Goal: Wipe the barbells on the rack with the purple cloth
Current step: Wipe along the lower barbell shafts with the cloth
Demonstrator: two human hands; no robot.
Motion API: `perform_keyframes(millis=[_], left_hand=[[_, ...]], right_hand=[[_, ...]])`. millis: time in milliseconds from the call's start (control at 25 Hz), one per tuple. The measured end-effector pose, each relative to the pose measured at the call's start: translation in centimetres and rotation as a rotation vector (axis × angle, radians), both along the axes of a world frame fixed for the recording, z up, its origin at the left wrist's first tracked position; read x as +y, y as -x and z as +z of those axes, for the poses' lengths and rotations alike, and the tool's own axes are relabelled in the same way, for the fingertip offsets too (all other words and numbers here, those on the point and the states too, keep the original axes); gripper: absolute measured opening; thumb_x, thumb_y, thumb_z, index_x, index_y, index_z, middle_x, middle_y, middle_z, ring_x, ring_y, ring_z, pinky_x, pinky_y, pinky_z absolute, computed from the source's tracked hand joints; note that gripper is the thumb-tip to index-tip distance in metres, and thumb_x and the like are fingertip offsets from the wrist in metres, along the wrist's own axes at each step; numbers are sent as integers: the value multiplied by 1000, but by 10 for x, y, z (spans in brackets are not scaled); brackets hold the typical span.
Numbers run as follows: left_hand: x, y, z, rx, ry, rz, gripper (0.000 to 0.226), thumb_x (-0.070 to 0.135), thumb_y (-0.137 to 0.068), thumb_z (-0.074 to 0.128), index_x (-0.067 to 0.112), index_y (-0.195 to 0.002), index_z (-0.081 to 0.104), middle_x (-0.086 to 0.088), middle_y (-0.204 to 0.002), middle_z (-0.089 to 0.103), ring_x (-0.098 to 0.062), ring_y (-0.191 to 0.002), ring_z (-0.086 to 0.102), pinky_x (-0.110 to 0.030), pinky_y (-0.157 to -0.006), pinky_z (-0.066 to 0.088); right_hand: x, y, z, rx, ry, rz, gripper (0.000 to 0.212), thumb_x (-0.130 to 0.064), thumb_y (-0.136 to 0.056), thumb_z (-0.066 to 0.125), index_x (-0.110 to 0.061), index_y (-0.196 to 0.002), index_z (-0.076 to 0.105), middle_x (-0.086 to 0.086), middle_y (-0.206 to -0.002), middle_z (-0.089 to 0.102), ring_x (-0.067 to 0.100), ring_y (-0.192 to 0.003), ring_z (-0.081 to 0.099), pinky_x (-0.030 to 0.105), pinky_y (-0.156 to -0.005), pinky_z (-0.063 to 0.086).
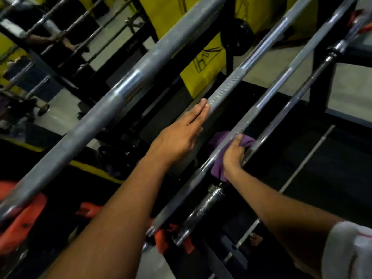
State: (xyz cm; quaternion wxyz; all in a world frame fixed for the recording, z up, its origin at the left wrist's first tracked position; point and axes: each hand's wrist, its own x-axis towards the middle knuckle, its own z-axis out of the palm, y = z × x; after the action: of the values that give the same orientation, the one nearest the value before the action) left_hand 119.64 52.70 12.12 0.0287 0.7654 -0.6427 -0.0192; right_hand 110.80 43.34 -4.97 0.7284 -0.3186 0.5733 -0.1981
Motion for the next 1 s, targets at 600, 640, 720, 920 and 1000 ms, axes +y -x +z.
perform_keyframes(millis=[600,640,720,920,1000], left_hand=[[134,20,12,24,30,230,59,36,-106,33,37,-159,6,14,-165,17,-15,-139,43,-37,-97,55],[132,20,12,26,38,231,58,38,-106,31,37,-159,5,13,-165,17,-16,-139,44,-38,-95,55],[133,19,9,29,49,223,57,42,-105,25,38,-158,5,14,-164,18,-17,-138,45,-39,-94,56],[134,18,9,19,58,260,58,45,-103,23,41,-158,3,19,-164,15,-21,-128,55,-38,-86,59],[133,17,9,26,44,252,59,45,-103,23,41,-157,0,19,-164,14,-23,-126,57,-41,-83,60]], right_hand=[[-4,55,10,395,1923,1322,72,-62,-86,38,-22,-145,49,13,-151,46,42,-137,40,62,-108,34],[-9,46,1,394,2005,1400,72,-63,-84,42,-23,-143,51,13,-146,51,42,-135,42,63,-109,31],[-19,32,-1,416,2080,1518,68,-64,-81,47,-24,-136,53,11,-130,59,39,-118,51,54,-102,36],[-7,-23,40,524,1775,1587,66,-70,-89,31,-22,-108,71,9,-105,73,33,-99,68,40,-86,48],[-5,-21,35,454,1800,1534,58,-66,-89,40,-18,-102,71,11,-101,72,33,-95,68,40,-85,48]])
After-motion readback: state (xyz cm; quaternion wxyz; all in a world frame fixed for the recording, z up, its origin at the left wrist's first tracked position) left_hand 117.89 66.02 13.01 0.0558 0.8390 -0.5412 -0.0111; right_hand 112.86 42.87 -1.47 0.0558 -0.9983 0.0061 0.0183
